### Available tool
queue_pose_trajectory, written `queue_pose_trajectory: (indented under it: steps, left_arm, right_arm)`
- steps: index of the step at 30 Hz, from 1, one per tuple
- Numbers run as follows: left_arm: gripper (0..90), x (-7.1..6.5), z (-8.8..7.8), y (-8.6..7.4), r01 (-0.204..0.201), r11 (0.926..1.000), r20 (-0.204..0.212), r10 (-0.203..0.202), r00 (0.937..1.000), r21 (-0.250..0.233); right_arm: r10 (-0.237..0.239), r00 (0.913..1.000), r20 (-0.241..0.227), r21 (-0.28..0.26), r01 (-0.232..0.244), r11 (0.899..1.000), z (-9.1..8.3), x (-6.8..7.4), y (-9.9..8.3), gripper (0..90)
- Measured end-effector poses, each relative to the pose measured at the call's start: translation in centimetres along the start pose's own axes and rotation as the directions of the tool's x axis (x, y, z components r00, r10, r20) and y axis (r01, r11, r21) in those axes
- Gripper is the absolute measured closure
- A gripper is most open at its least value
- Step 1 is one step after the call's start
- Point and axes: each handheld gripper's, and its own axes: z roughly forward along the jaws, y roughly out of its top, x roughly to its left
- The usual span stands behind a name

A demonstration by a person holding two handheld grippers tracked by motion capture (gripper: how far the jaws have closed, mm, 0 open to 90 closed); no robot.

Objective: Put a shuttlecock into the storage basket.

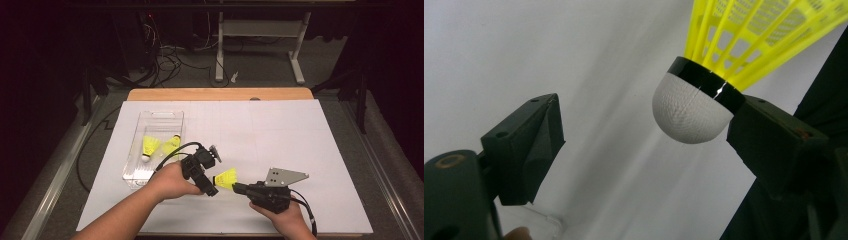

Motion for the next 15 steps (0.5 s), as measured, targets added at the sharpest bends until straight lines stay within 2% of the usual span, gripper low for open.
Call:
queue_pose_trajectory:
  steps: [15]
  left_arm:
    - [29.7, -0.10, -0.30, -0.19, -0.017, 0.9997, 0.013, 0.017, 0.9998, -0.015]
  right_arm:
    - [-0.002, 1.0000, 0.000, 0.018, 0.002, 1.000, 0.27, 0.08, -0.10, 90.0]
